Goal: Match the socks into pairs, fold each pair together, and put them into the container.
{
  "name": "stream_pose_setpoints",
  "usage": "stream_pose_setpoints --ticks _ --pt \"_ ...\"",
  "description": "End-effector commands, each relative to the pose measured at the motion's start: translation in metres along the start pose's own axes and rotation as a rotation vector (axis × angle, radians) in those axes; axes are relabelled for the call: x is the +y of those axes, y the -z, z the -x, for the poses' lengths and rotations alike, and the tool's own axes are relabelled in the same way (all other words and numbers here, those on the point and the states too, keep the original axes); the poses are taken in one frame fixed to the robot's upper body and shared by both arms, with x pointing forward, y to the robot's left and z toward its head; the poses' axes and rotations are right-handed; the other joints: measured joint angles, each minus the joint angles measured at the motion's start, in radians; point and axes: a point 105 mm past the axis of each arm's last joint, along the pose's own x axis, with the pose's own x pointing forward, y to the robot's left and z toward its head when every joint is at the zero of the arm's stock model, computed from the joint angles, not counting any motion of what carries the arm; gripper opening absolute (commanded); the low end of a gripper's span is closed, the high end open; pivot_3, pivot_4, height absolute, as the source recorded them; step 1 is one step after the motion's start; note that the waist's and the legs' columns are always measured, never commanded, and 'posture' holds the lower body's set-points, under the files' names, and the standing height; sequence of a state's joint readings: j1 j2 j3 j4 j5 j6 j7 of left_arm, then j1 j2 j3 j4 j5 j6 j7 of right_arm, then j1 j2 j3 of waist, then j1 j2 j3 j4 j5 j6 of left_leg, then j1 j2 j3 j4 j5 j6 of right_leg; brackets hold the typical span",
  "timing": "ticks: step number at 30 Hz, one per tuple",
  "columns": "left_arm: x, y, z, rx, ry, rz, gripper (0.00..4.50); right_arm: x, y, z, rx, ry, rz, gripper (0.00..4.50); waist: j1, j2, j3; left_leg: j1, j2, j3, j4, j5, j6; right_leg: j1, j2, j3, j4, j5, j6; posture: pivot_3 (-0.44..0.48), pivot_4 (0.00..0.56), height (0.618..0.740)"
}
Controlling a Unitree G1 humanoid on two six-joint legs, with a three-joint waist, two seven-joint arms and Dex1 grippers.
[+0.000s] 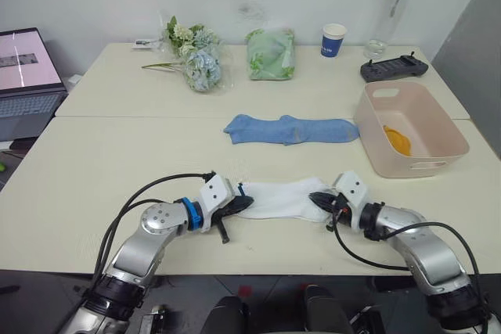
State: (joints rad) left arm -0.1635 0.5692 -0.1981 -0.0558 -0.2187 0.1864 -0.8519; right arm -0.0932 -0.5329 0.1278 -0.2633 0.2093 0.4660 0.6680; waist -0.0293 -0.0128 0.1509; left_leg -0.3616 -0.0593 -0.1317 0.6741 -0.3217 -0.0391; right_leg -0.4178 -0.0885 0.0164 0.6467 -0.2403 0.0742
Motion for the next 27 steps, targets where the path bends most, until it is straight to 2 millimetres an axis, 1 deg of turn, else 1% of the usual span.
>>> stream_pose_setpoints --ticks 1,2,5,8,9,11,13,15,17,18,19,20,22,24,26,27 --pt "0.008 0.004 0.007 0.014 -0.025 0.026 0.01 -0.01 -0.01 0.009 -0.049 0.051 0.006 0.03 -0.001 0.0 0.0 0.0 0.0 0.0 0.0 0.0 0.0 0.0 0.0 0.0 0.0 0.0 0.0 0.0 0.15 0.74" --pt "0.008 -0.003 0.007 -0.014 -0.02 0.022 0.01 -0.005 -0.022 0.01 -0.111 0.025 -0.005 0.03 0.0 0.0 0.0 0.0 0.0 0.0 0.0 0.0 0.0 0.0 0.0 0.0 0.0 0.0 0.0 0.0 0.15 0.74" --pt "0.008 -0.017 0.004 -0.062 -0.006 0.008 0.01 0.008 -0.044 0.012 -0.23 -0.052 -0.059 0.03 -0.002 0.0 0.0 -0.001 0.0 0.0 0.0 0.0 0.0 -0.001 0.0 0.0 0.0 0.0 0.0 0.0 0.15 0.74" --pt "0.009 -0.028 -0.001 -0.1 -0.006 0.002 0.01 0.02 -0.052 0.008 -0.263 -0.121 -0.102 0.03 -0.001 0.0 0.0 -0.001 0.0 -0.001 0.0 0.0 0.0 -0.001 0.0 0.0 0.0 0.0 0.0 0.0 0.15 0.74" --pt "0.009 -0.03 -0.002 -0.11 -0.009 0.009 0.01 0.023 -0.052 0.004 -0.258 -0.129 -0.097 0.03 0.0 0.0 0.0 -0.001 0.0 0.0 0.0 0.0 0.0 -0.001 0.0 0.0 0.0 0.0 0.0 0.0 0.15 0.74" --pt "0.009 -0.029 -0.006 -0.101 -0.012 0.015 0.01 0.02 -0.045 -0.01 -0.21 -0.09 -0.062 0.03 -0.002 0.0 0.0 -0.001 0.0 -0.001 0.001 0.0 0.0 -0.001 0.0 0.0 0.0 0.0 0.0 0.0 0.15 0.74" --pt "0.011 -0.024 -0.01 -0.078 -0.028 0.02 0.01 0.016 -0.037 -0.021 -0.163 -0.052 -0.027 0.03 -0.002 0.0 0.0 -0.001 0.0 0.0 0.0 0.0 0.0 -0.001 0.0 0.0 0.001 0.0 0.0 0.0 0.15 0.74" --pt "0.013 -0.015 -0.014 -0.054 -0.042 0.047 0.01 0.015 -0.033 -0.025 -0.167 -0.045 -0.047 0.03 -0.001 0.0 0.0 -0.001 0.0 -0.001 0.0 0.0 0.0 -0.001 0.0 0.0 0.001 0.0 0.0 0.0 0.15 0.74" --pt "0.013 -0.007 -0.014 -0.02 -0.04 0.047 0.01 0.014 -0.03 -0.024 -0.172 -0.034 -0.063 0.03 -0.001 0.0 0.0 -0.001 0.0 0.0 0.0 0.0 0.0 -0.002 0.0 0.0 0.0 0.0 0.0 0.0 0.15 0.74" --pt "0.012 0.002 -0.013 0.026 -0.038 0.014 0.01 0.01 -0.025 -0.023 -0.158 -0.016 -0.06 0.03 -0.001 0.0 0.0 -0.002 0.0 0.0 0.0 0.0 0.0 -0.002 0.0 0.0 0.0 0.0 0.0 0.0 0.15 0.74" --pt "0.011 0.009 -0.011 0.067 -0.032 -0.033 0.01 0.005 -0.02 -0.02 -0.144 0.011 -0.052 0.03 0.0 0.0 0.0 -0.002 0.0 -0.001 0.0 0.0 0.0 -0.002 0.0 0.0 0.0 0.0 0.0 0.0 0.15 0.74" --pt "0.011 0.011 -0.009 0.078 -0.027 -0.045 0.01 -0.003 -0.016 -0.016 -0.131 0.048 -0.045 0.03 -0.001 0.0 0.0 -0.001 0.0 -0.001 0.0 0.0 0.0 -0.002 0.0 0.0 0.0 0.0 0.0 0.0 0.15 0.74" --pt "0.01 0.009 -0.008 0.07 -0.028 -0.036 0.01 -0.013 -0.012 -0.011 -0.116 0.086 -0.037 0.03 -0.001 0.001 0.0 -0.001 0.0 0.0 0.0 0.0 0.0 -0.002 0.0 0.0 0.0 0.0 0.0 0.0 0.15 0.74" --pt "0.009 0.009 -0.006 0.067 -0.026 -0.054 0.01 -0.014 -0.012 -0.006 -0.119 0.079 -0.034 0.03 -0.002 0.001 0.0 -0.001 0.0 0.0 0.0 0.0 0.0 -0.001 0.0 0.0 0.0 0.0 0.0 0.0 0.15 0.74" --pt "0.008 0.002 -0.004 0.03 -0.028 -0.072 0.01 -0.01 -0.019 -0.001 -0.153 0.054 -0.031 0.03 -0.002 0.001 0.0 -0.001 0.0 0.0 0.0 0.0 0.0 -0.001 0.0 0.0 0.0 0.0 0.0 0.0 0.15 0.74" --pt "0.007 -0.005 -0.003 -0.014 -0.026 -0.058 0.01 -0.007 -0.025 0.002 -0.183 0.04 -0.036 0.03 -0.002 0.001 0.0 -0.001 0.0 0.0 0.0 0.0 0.0 -0.002 0.0 0.0 0.0 0.0 0.0 0.0 0.15 0.74"
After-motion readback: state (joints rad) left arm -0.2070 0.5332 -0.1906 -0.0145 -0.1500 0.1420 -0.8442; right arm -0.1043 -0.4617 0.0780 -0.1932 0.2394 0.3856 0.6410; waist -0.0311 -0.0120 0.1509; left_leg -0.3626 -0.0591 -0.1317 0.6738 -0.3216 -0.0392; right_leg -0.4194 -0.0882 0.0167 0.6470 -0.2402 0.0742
